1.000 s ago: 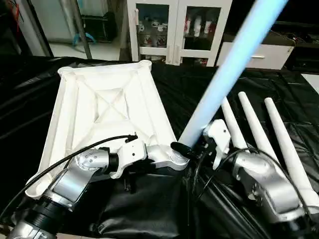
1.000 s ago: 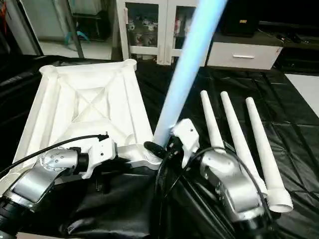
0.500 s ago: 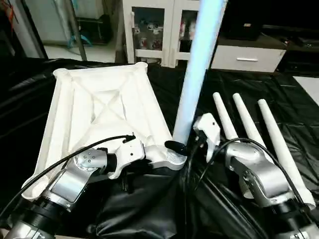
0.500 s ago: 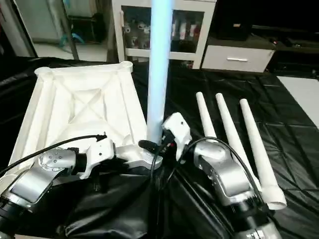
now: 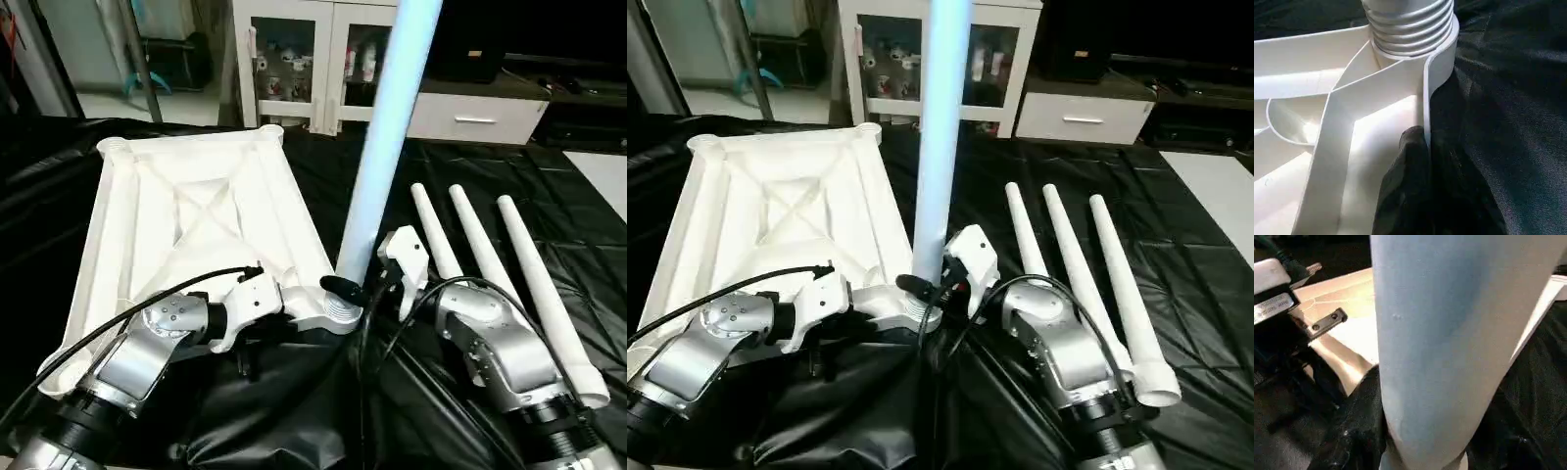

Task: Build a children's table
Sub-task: Insert table leg to table base

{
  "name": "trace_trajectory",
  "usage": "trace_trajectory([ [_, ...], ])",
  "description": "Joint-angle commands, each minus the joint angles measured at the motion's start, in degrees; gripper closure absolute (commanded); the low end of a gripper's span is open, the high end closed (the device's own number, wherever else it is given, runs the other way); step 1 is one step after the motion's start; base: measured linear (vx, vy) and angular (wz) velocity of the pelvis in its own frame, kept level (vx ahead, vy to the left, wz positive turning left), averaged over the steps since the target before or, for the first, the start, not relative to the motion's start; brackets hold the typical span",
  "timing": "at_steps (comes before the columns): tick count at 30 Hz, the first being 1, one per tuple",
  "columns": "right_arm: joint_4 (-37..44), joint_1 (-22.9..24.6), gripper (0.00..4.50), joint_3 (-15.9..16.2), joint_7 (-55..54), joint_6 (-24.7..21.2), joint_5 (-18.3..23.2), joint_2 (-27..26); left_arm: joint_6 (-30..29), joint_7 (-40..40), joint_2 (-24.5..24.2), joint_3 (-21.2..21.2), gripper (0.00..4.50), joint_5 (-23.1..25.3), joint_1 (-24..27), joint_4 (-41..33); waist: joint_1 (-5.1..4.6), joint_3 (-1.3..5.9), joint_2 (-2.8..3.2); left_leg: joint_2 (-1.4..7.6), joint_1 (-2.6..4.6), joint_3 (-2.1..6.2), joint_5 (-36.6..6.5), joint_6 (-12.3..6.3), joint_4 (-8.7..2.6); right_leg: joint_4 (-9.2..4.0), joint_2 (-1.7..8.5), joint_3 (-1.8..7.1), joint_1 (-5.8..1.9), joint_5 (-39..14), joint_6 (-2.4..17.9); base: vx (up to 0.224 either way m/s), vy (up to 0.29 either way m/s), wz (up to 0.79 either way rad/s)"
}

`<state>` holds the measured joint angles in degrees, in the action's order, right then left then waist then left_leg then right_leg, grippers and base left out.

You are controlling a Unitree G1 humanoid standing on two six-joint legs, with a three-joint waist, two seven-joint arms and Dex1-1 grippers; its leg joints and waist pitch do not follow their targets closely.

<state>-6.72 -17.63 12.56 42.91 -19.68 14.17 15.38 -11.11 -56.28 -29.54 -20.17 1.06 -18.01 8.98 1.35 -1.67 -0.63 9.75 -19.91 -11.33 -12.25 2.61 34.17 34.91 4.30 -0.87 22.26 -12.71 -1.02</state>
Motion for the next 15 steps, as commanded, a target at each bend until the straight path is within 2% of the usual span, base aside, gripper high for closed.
trace_trajectory([
  [1, -9.2, 3.6, 2.63, 2.2, -1.8, -4.3, -2.5, 0.8, 0.6, 1.4, 0.4, 2.0, 4.50, -0.5, -0.5, -1.2, -0.42, 0.97, 0.54, 3.38, 0.76, 2.84, -29.5, 4.33, -6.16, -6.22, 3.49, 2.16, 0.61, -28.3, 6.2, 0.000, 0.000, 0.00],
  [9, -9.3, 3.6, 2.63, 2.1, -1.6, -3.5, -2.8, 0.7, 0.9, 1.2, 0.0, 1.9, 4.50, -0.5, -0.3, -1.3, -0.85, 0.96, 0.68, 3.42, 0.91, 2.81, -30.3, 4.30, -6.24, -6.28, 3.40, 2.17, 0.83, -27.1, 6.7, 0.000, 0.000, 0.00],
  [13, -9.5, 3.7, 2.63, 1.8, -2.1, -1.9, -3.8, 0.3, 0.7, 1.5, -0.3, 1.9, 4.50, -0.3, -0.2, -1.4, -1.03, 0.89, 0.73, 3.42, 0.91, 2.89, -31.2, 4.32, -6.25, -6.43, 3.53, 2.20, 0.94, -28.4, 6.6, 0.000, 0.000, 0.00],
  [14, -10.1, 3.3, 2.63, 0.9, -3.6, -0.9, -4.0, -0.4, 0.1, 2.5, -0.1, 2.1, 4.50, 0.1, -0.3, -1.2, -1.02, 0.86, 1.01, 3.40, 0.96, 2.91, -31.4, 4.38, -6.26, -6.46, 3.53, 2.20, 1.00, -28.6, 6.5, 0.000, 0.000, 0.00],
  [15, -12.2, 1.7, 2.63, -1.0, -7.6, 1.4, -4.7, -1.9, -1.6, 4.5, 0.5, 2.3, 4.50, 1.0, -0.5, -1.1, -1.36, 0.87, 1.01, 3.38, 0.97, 2.93, -31.9, 4.69, -6.24, -6.46, 3.54, 2.13, 1.16, -29.1, 6.7, 0.000, 0.000, 0.00],
])
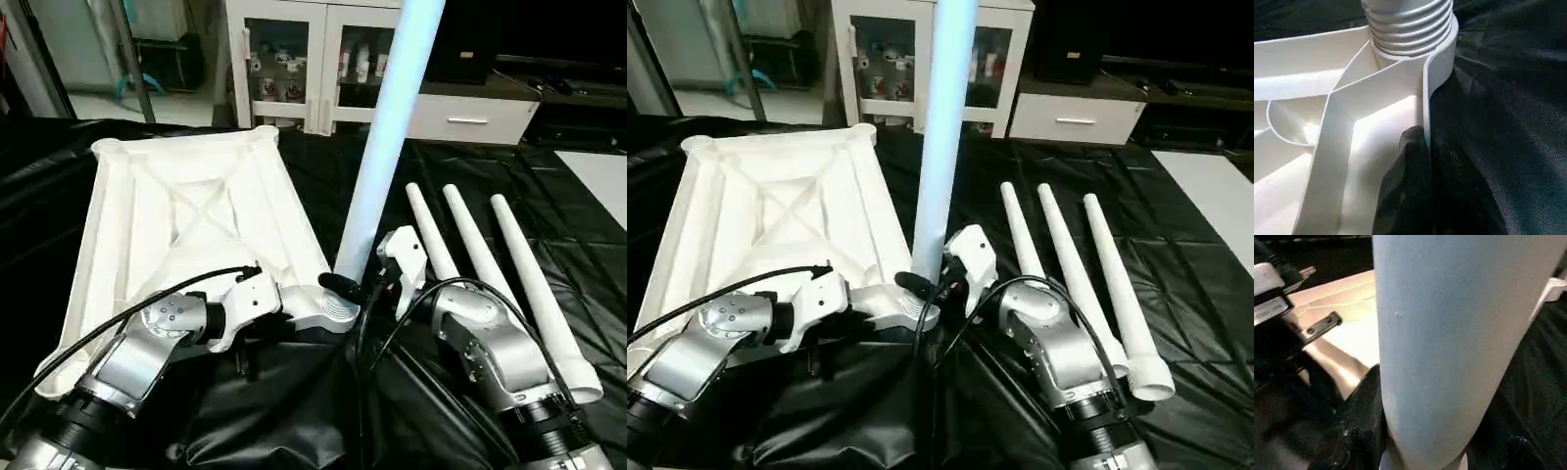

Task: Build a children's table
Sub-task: Insert table leg to table base

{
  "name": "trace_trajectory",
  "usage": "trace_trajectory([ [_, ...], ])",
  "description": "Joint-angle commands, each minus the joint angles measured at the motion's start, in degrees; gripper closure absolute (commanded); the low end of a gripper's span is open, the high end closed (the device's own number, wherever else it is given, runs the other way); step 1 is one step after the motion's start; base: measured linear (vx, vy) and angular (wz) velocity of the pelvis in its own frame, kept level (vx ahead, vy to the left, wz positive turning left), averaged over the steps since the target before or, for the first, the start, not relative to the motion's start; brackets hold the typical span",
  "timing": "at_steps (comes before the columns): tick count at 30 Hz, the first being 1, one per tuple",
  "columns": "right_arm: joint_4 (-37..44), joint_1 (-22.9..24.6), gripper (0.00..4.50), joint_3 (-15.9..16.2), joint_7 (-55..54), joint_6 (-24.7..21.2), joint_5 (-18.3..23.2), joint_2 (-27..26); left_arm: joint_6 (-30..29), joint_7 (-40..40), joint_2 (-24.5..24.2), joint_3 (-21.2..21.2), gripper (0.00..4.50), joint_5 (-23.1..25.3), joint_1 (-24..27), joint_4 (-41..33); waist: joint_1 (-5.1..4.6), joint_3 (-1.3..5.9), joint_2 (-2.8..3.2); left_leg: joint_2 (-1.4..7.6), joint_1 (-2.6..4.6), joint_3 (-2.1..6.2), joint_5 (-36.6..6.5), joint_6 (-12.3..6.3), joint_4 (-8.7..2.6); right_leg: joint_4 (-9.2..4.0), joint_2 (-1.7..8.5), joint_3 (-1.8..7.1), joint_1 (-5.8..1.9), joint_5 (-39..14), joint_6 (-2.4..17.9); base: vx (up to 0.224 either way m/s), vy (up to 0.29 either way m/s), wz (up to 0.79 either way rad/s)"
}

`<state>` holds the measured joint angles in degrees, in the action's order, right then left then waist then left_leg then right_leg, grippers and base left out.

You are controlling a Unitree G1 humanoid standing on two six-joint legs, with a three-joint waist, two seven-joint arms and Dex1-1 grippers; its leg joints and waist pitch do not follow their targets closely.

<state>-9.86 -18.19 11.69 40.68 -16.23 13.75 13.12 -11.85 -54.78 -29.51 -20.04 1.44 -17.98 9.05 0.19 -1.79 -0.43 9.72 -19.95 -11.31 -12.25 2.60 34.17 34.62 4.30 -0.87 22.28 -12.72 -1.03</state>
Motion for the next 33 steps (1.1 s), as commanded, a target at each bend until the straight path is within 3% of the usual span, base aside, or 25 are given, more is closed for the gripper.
trace_trajectory([
  [1, -9.0, 2.2, 2.63, -0.1, -5.3, -2.1, -4.3, 0.4, -0.8, 3.0, 0.5, 2.2, 4.50, 0.7, -0.5, -1.1, -0.35, 0.85, 0.83, 3.37, 0.84, 3.03, -32.3, 4.80, -6.29, -6.20, 3.50, 2.04, 1.08, -29.6, 6.7, 0.000, 0.000, 0.00],
  [4, -12.6, -0.5, 2.63, -2.4, -10.3, -0.3, -5.0, -1.3, -4.2, 5.3, 1.8, 2.3, 4.50, 1.2, -0.6, -1.7, -0.95, 1.01, 0.97, 3.32, 0.27, 3.52, -32.6, 5.12, -6.61, -5.97, 3.46, 1.63, 0.40, -28.5, 6.5, 0.000, 0.000, 0.00],
  [8, -20.3, -6.1, 2.64, -4.4, -18.1, 1.5, -6.6, -3.7, -10.1, 8.7, 5.5, 0.2, 4.50, 3.0, -1.0, -4.0, -1.92, 1.10, 0.89, 3.20, 0.35, 3.52, -32.9, 5.21, -6.52, -5.91, 3.41, 1.59, 0.55, -26.8, 7.6, 0.000, 0.000, 0.00],
  [9, -22.3, -7.5, 2.64, -4.8, -19.6, 2.2, -6.8, -4.4, -11.7, 9.8, 6.6, -0.2, 4.50, 3.2, -1.3, -4.2, -2.00, 1.10, 0.90, 3.14, 0.37, 3.48, -32.8, 5.08, -6.50, -6.07, 3.42, 1.58, 0.60, -26.9, 7.7, 0.000, 0.000, 0.00],
  [10, -24.6, -9.1, 2.64, -5.2, -21.5, 3.1, -7.0, -5.1, -13.7, 11.7, 8.4, -0.1, 4.50, 3.5, -2.0, -4.2, -2.02, 1.18, 0.47, 3.13, 0.37, 3.37, -32.1, 4.72, -6.38, -6.14, 3.46, 1.62, 0.60, -26.6, 7.7, 0.000, 0.000, 0.00],
  [11, -26.2, -10.2, 2.64, -5.4, -22.9, 3.6, -7.3, -5.5, -15.2, 13.0, 9.8, 0.0, 4.50, 3.5, -2.6, -4.0, -2.02, 1.16, 0.63, 3.18, 0.40, 3.33, -31.9, 4.69, -6.37, -6.11, 3.58, 1.67, 0.60, -26.3, 8.0, 0.000, 0.000, 0.00],
  [13, -29.2, -12.3, 2.64, -5.8, -25.3, 4.5, -7.4, -6.4, -17.7, 15.5, 12.4, 0.3, 4.50, 3.6, -3.7, -3.5, -1.90, 1.52, 0.41, 3.14, 0.13, 3.15, -28.9, 4.19, -6.27, -5.95, 3.51, 1.71, 0.16, -22.9, 8.6, 0.000, 0.000, 0.00],
  [14, -31.6, -14.1, 2.64, -6.0, -27.6, 5.1, -7.5, -7.3, -19.2, 17.8, 14.5, 0.8, 4.50, 3.7, -4.7, -2.8, -1.99, 1.45, -0.08, 3.27, 0.07, 2.89, -28.3, 4.05, -6.23, -5.93, 3.52, 1.77, 0.26, -21.9, 9.1, 0.000, 0.000, 0.00],
  [16, -35.2, -16.8, 2.64, -6.2, -31.1, 6.2, -7.9, -8.7, -22.2, 23.6, 19.3, 2.8, 4.50, 3.6, -6.9, -0.7, -1.65, 1.56, 0.03, 2.96, 0.30, 2.56, -26.1, 3.46, -5.84, -5.95, 3.47, 1.82, 0.33, -20.2, 9.9, 0.000, 0.000, 0.00],
  [17, -37.0, -18.0, 2.64, -6.2, -32.7, 6.9, -8.2, -9.4, -23.6, 26.6, 21.6, 4.1, 4.50, 3.9, -7.9, 0.2, -1.81, 1.62, -0.38, 3.00, 0.14, 2.36, -25.4, 3.21, -5.79, -5.86, 3.46, 1.84, 0.26, -19.6, 10.0, 0.000, 0.000, 0.00],
  [18, -37.0, -18.0, 2.64, -6.2, -32.7, 6.9, -8.2, -9.4, -23.6, 26.6, 21.6, 4.1, 4.50, 3.9, -7.9, 0.2, -1.74, 1.76, -0.40, 2.94, -0.03, 2.35, -23.3, 2.85, -5.66, -5.70, 3.53, 1.84, -0.10, -18.0, 10.3, 0.000, 0.000, 0.00],
  [19, -39.9, -20.2, 2.64, -6.2, -34.7, 8.1, -8.4, -11.0, -24.7, 31.2, 24.9, 5.4, 4.50, 4.7, -9.7, 2.0, -1.36, 1.97, -0.80, 3.01, 0.04, 2.00, -21.0, 1.95, -5.46, -5.67, 3.42, 1.91, -0.11, -15.1, 10.6, 0.000, 0.000, 0.00],
  [28, -43.9, -22.8, 2.64, -6.5, -36.6, 11.0, -8.2, -13.3, -25.7, 35.5, 26.3, 7.2, 4.50, 6.0, -10.2, 2.4, -0.83, 2.47, -1.58, 2.89, -0.66, 1.21, -10.2, -3.25, -4.60, -4.70, 3.41, 1.68, -0.82, -6.8, 12.6, 0.032, -0.014, 0.02],
  [30, -45.9, -23.6, 2.64, -7.2, -36.8, 12.4, -8.2, -13.8, -26.3, 36.1, 26.4, 7.4, 4.50, 6.0, -10.4, 2.9, -0.80, 2.33, -1.50, 3.00, -0.62, 1.21, -10.0, -3.66, -4.68, -4.70, 3.34, 1.57, -0.84, -7.4, 13.1, 0.000, 0.000, 0.00],
  [33, -47.0, -24.0, 2.64, -7.5, -37.0, 13.1, -8.3, -14.0, -26.5, 36.4, 26.6, 7.4, 4.50, 6.0, -10.5, 3.0, -0.91, 2.14, -1.30, 3.10, -0.46, 1.31, -12.8, -2.61, -4.91, -5.03, 3.27, 1.53, -0.58, -11.1, 12.6, 0.000, 0.000, 0.00],
])
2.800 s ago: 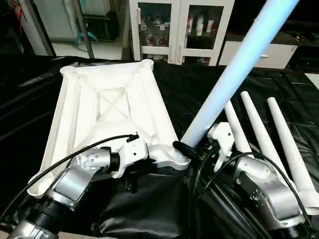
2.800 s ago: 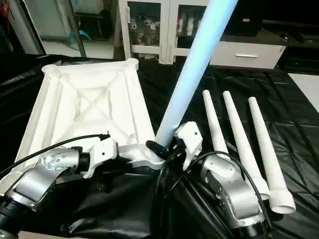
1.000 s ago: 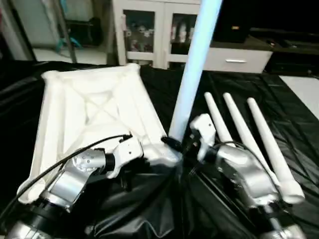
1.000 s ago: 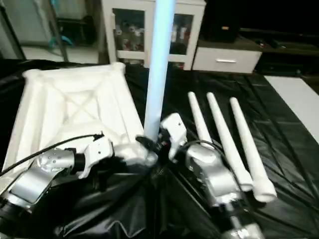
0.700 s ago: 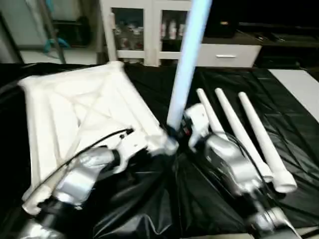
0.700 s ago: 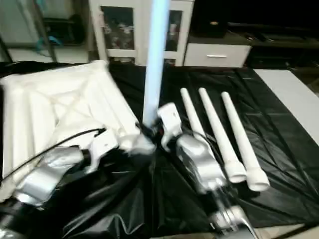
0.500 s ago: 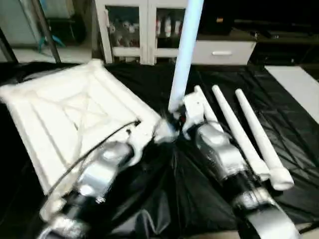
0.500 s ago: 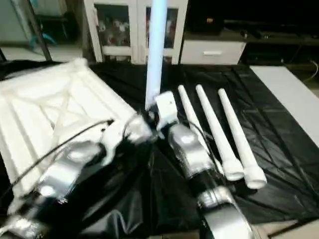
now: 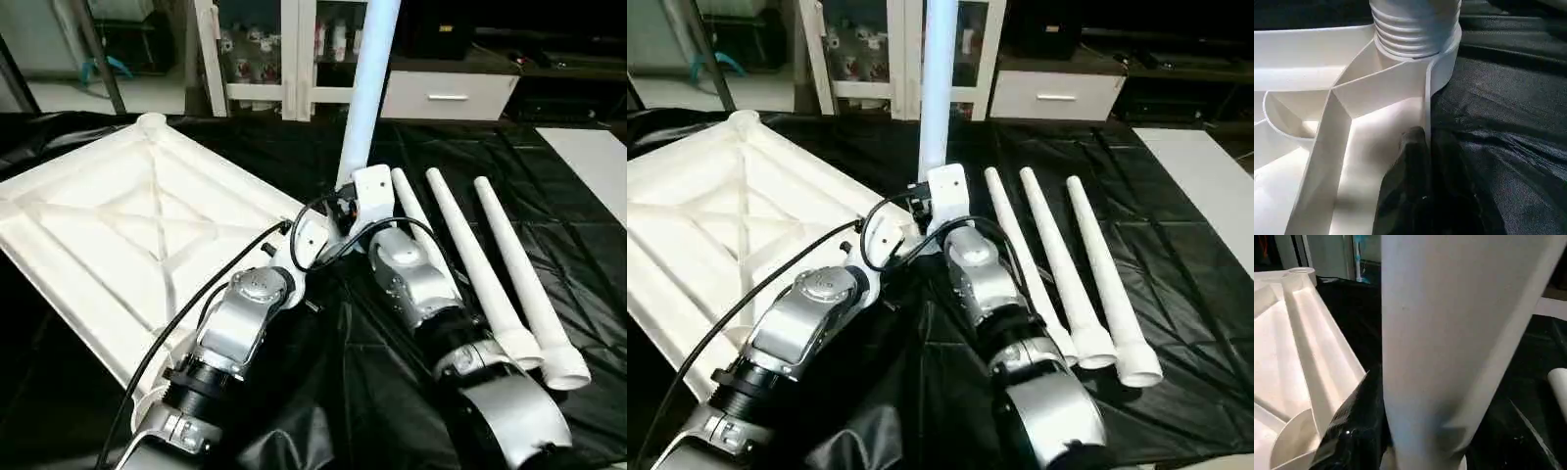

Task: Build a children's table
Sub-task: Insert table leg to table base

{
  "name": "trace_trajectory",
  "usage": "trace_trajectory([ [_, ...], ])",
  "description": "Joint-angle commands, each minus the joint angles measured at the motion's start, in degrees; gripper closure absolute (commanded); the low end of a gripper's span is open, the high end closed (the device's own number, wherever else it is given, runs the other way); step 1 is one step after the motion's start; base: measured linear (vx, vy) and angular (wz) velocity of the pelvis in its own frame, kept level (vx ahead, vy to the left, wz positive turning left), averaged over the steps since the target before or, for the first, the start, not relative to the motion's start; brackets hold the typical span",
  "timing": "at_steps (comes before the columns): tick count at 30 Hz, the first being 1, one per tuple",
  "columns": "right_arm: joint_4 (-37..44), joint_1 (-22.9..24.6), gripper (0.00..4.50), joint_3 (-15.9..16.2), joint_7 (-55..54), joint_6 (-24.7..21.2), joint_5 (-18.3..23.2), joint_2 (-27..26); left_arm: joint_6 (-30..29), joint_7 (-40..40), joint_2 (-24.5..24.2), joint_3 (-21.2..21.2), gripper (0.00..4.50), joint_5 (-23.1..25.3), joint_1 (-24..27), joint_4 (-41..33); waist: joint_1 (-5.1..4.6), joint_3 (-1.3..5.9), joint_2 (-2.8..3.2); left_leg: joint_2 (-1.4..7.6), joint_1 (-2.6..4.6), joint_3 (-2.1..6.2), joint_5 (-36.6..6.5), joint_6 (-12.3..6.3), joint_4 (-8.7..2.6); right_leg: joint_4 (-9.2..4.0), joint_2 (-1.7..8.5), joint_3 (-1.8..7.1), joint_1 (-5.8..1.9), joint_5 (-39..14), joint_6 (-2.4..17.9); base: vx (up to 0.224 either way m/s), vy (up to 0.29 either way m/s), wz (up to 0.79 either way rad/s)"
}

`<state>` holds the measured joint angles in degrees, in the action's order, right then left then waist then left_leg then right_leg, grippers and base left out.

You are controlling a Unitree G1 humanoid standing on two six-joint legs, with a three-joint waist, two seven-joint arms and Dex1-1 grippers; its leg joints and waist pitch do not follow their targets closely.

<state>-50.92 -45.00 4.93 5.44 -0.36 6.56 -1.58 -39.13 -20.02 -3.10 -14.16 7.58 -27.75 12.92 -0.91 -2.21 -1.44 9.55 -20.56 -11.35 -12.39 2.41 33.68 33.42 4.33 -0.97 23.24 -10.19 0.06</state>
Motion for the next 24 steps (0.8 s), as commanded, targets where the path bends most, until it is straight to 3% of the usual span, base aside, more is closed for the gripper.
trace_trajectory([
  [1, -6.8, 2.4, 2.64, -1.1, -1.8, -2.1, -1.2, 0.7, 0.5, 1.6, 0.3, 1.3, 4.50, -0.4, -0.7, -1.0, 0.12, 2.55, -0.06, 3.32, 0.19, 1.49, -13.6, -1.70, -4.55, -3.87, 3.18, 1.61, -1.48, -14.5, 11.1, 0.000, 0.000, 0.00],
  [7, -6.4, 2.2, 2.64, -1.0, 1.2, 0.4, -0.9, 0.8, 0.2, 1.2, 0.2, 1.0, 4.50, -0.5, -0.4, -1.4, 0.00, 2.67, -0.13, 3.17, 0.08, 1.44, -13.6, -1.40, -4.45, -3.78, 3.18, 1.65, -1.58, -12.9, 10.9, 0.000, 0.000, 0.00],
  [9, -5.7, 2.1, 1.94, -1.9, 2.9, 1.2, 0.0, 0.7, 0.2, 0.8, -0.2, 1.0, 4.50, -0.6, -0.4, -1.5, 0.03, 2.77, -0.18, 3.20, -0.01, 1.43, -12.9, -1.90, -4.39, -3.65, 3.18, 1.62, -1.74, -11.7, 11.3, 0.000, 0.000, 0.00],
  [10, -5.7, 2.1, 1.94, -1.9, 2.9, 1.2, 0.0, 0.7, 0.2, 0.8, -0.2, 1.0, 4.50, -0.6, -0.4, -1.5, 0.02, 2.80, -0.21, 3.21, -0.02, 1.42, -12.6, -2.07, -4.37, -3.59, 3.18, 1.63, -1.78, -11.3, 11.5, 0.000, 0.000, 0.00],
  [14, -3.9, 2.3, 1.55, -2.5, 6.4, 1.8, 1.3, 0.9, 0.3, 0.1, -1.1, 0.8, 4.50, -0.7, -0.5, -1.6, 0.34, 3.24, -0.21, 3.23, -0.16, 1.25, -8.3, -3.63, -3.85, -3.02, 3.42, 1.64, -2.16, -5.9, 13.3, 0.000, 0.000, 0.00],
  [15, -3.7, 2.3, 1.46, -2.5, 6.7, 1.8, 1.4, 0.9, 0.3, 0.0, -1.2, 0.8, 4.50, -0.7, -0.5, -1.6, 0.35, 3.25, -0.24, 3.17, -0.30, 1.14, -4.6, -5.68, -3.61, -2.49, 3.17, 1.52, -2.23, -1.5, 14.5, 0.000, 0.000, 0.00],
  [16, -1.2, 3.2, 1.46, -1.9, 10.4, 1.6, 2.4, 1.2, 0.3, -0.4, -1.7, 0.8, 4.50, -0.8, -0.5, -1.8, 0.48, 3.15, 0.39, 3.19, -0.28, 1.18, -4.6, -5.91, -3.63, -2.49, 3.25, 1.52, -2.19, -1.5, 15.0, 0.000, 0.000, 0.00],
  [20, 3.7, 5.2, 1.02, -0.4, 15.3, 0.8, 3.0, 2.2, 0.5, -1.2, -2.4, 0.8, 4.50, -1.0, -0.5, -1.8, 0.46, 3.18, 0.09, 3.37, -0.36, 1.20, -4.9, -6.88, -3.52, -2.52, 3.36, 1.46, -2.41, -2.0, 15.9, 0.000, 0.000, 0.00],
  [24, 10.5, 8.2, 0.70, 0.1, 19.3, -1.5, 3.7, 4.0, 0.7, -3.2, -3.5, 0.1, 4.50, -1.4, -0.2, -2.5, 0.51, 3.08, 0.08, 3.41, -0.24, 1.14, -6.2, -6.33, -3.51, -2.78, 3.27, 1.53, -2.32, -4.6, 15.6, 0.000, 0.000, 0.00],
])
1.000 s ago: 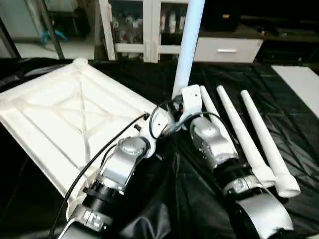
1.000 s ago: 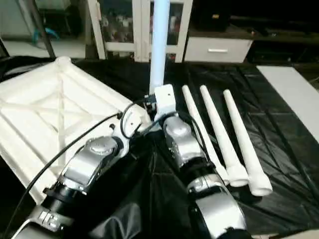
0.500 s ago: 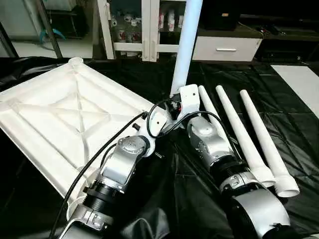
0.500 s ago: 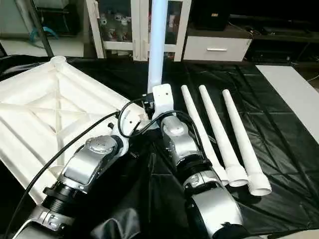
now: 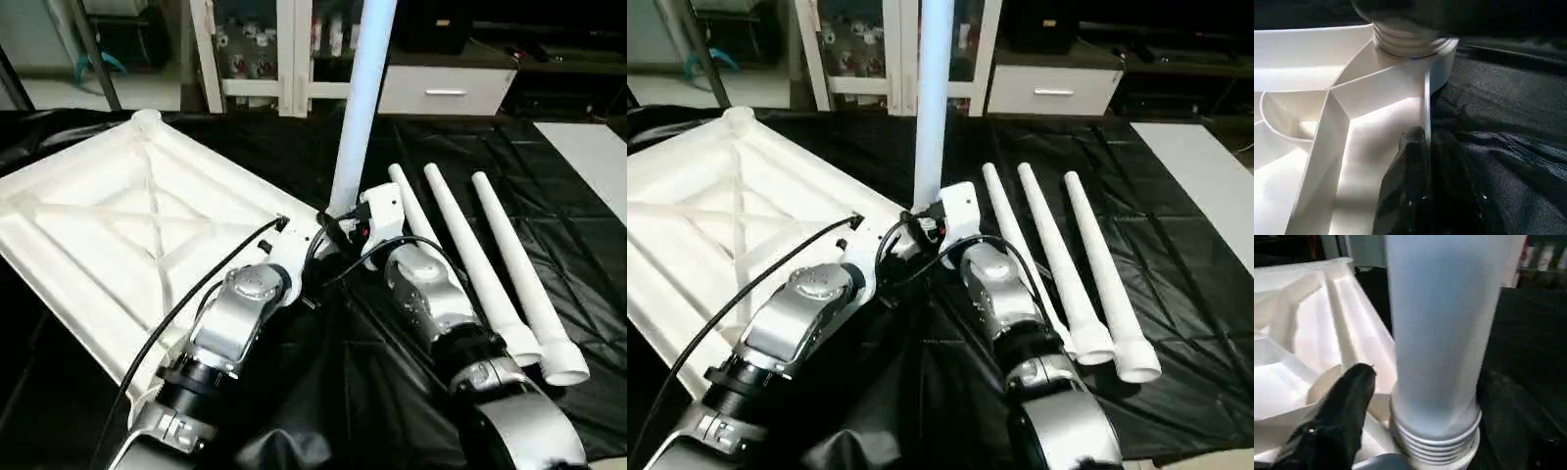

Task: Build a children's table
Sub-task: Insert table leg to table base

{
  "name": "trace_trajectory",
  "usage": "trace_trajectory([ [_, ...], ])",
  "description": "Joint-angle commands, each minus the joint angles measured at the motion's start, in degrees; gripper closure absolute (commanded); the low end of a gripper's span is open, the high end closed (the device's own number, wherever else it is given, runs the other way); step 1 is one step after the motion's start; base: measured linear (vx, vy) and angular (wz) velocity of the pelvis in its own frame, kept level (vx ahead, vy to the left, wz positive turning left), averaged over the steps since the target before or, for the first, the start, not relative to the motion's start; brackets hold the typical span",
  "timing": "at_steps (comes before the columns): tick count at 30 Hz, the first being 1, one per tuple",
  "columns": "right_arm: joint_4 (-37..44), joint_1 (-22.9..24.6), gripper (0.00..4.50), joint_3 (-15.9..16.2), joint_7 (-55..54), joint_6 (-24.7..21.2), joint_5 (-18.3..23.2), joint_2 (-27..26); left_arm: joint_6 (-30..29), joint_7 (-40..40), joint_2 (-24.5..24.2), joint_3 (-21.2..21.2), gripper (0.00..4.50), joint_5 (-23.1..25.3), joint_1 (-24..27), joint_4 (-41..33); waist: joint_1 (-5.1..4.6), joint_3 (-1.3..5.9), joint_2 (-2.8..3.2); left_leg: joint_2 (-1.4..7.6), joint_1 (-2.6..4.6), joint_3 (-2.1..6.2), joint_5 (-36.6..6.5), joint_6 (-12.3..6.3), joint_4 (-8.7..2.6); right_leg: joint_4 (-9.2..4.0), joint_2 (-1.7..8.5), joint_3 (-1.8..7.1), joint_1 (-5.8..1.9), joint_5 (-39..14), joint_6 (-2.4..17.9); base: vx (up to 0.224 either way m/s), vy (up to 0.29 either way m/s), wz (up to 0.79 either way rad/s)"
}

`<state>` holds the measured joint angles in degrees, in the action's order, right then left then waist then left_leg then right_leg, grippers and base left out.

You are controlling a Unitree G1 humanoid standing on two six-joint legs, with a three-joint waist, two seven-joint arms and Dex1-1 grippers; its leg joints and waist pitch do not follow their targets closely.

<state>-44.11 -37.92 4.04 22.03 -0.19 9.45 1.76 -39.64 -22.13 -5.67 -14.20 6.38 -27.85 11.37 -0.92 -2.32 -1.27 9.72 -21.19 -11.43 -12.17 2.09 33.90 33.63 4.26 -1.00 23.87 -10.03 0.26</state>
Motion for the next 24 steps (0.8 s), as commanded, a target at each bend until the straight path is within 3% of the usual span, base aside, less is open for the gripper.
trace_trajectory([
  [1, 5.4, 1.9, 0.70, 1.1, 3.6, -2.4, 1.1, 1.1, 1.2, -1.6, -1.3, 0.0, 4.50, -0.4, 0.1, -1.2, 0.50, 3.21, 0.15, 3.23, 0.40, 1.30, -6.3, -5.88, -3.76, -2.94, 3.31, 1.55, -2.99, -4.7, 15.4, 0.000, 0.000, 0.00],
  [5, 14.0, 5.7, 0.23, 2.1, 7.7, -6.8, 1.9, 5.1, 1.7, -6.1, -3.8, -2.0, 4.50, -1.1, 1.4, -3.1, 0.73, 3.28, -0.06, 3.29, 0.40, 1.27, -4.7, -6.14, -3.62, -2.69, 3.24, 1.54, -3.12, -2.5, 15.4, 0.000, 0.000, 0.00],
  [7, 14.0, 5.7, 0.06, 2.1, 7.7, -6.8, 1.9, 5.1, 1.7, -6.1, -3.8, -2.0, 4.50, -1.1, 1.4, -3.1, 0.93, 3.33, 0.02, 3.30, 0.58, 1.22, -4.1, -6.20, -3.55, -2.63, 3.22, 1.53, -3.02, -2.0, 15.7, 0.000, 0.000, 0.00],
  [13, 29.1, 12.3, 0.06, 3.8, 19.4, -15.9, 4.9, 15.2, 1.5, -16.0, -9.8, -5.3, 4.50, -4.2, 4.2, -9.3, 2.32, 3.24, 0.20, 3.48, 0.98, 1.16, -3.0, -6.59, -3.45, -2.33, 3.00, 1.53, -3.15, 0.1, 15.4, 0.000, 0.000, 0.00],
  [17, 33.9, 14.9, 0.06, 4.2, 26.2, -18.7, 7.6, 20.3, 3.2, -21.5, -13.6, -6.3, 4.50, -5.7, 5.8, -11.7, 2.66, 3.05, 0.21, 3.43, 1.08, 1.06, -5.7, -5.56, -3.63, -2.78, 3.06, 1.63, -2.93, -3.7, 14.8, 0.000, 0.000, 0.00],
  [18, 34.5, 15.4, 0.06, 4.3, 27.6, -18.9, 7.9, 21.5, 3.9, -23.0, -14.5, -6.4, 4.50, -6.2, 6.2, -12.4, 2.87, 2.86, 0.22, 3.51, 1.02, 1.23, -7.8, -4.46, -3.79, -2.96, 3.17, 1.67, -2.95, -6.6, 14.0, 0.000, 0.000, 0.00],
  [24, 37.4, 17.4, 0.06, 5.7, 32.7, -21.3, 8.3, 25.9, 5.9, -27.7, -18.3, -7.0, 4.50, -7.5, 7.5, -14.0, 2.97, 2.76, 0.33, 3.39, 1.12, 1.29, -9.7, -2.58, -3.93, -3.17, 3.04, 1.67, -2.67, -9.8, 13.0, 0.000, 0.000, 0.00],
])
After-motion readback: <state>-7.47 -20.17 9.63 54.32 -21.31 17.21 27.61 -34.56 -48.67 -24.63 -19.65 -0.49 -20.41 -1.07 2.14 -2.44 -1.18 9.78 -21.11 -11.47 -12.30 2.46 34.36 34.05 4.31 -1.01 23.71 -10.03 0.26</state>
